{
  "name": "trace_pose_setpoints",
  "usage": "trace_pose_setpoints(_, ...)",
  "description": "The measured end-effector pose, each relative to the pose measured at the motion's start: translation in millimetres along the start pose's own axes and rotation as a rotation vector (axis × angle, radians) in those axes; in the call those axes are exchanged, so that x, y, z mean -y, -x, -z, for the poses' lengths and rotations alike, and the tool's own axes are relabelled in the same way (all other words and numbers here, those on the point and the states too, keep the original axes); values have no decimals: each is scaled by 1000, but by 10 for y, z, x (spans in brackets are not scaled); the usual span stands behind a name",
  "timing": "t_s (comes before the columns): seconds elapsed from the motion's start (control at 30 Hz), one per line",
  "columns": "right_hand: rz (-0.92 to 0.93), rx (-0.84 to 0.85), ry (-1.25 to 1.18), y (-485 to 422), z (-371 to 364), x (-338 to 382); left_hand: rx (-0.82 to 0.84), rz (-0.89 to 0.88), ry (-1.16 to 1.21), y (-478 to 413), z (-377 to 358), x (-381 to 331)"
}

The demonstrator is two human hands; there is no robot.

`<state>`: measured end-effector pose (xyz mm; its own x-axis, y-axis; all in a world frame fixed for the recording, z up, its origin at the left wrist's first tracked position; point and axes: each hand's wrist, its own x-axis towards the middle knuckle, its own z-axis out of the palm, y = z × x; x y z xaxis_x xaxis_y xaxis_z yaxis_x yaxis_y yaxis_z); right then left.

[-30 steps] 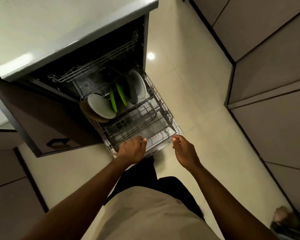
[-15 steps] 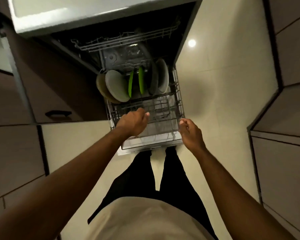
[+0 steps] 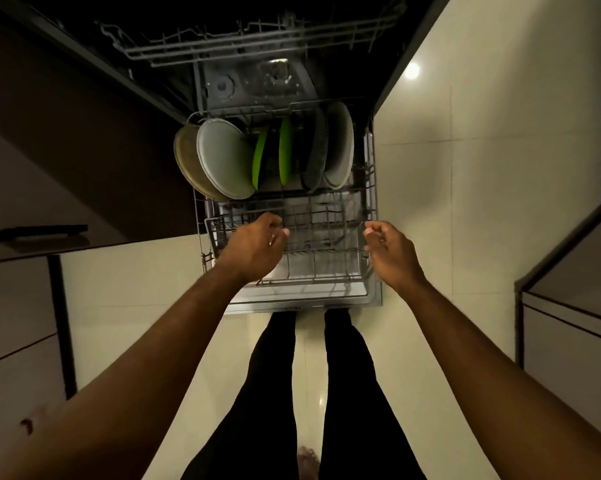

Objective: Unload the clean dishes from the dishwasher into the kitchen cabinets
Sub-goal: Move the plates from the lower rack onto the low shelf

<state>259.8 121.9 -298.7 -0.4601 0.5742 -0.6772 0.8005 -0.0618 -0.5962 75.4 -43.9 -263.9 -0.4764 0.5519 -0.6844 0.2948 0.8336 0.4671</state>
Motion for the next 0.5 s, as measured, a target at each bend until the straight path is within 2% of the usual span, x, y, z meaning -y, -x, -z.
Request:
trace_pose_setpoints(0.33,7,-74,-67,-1410,-586,-410,42,-11,-44,-1387,-659,355)
trace_pose_setpoints(0.5,51,-131,-103,-1965,-834,-571,-79,-60,-31,-1929,-1015,490)
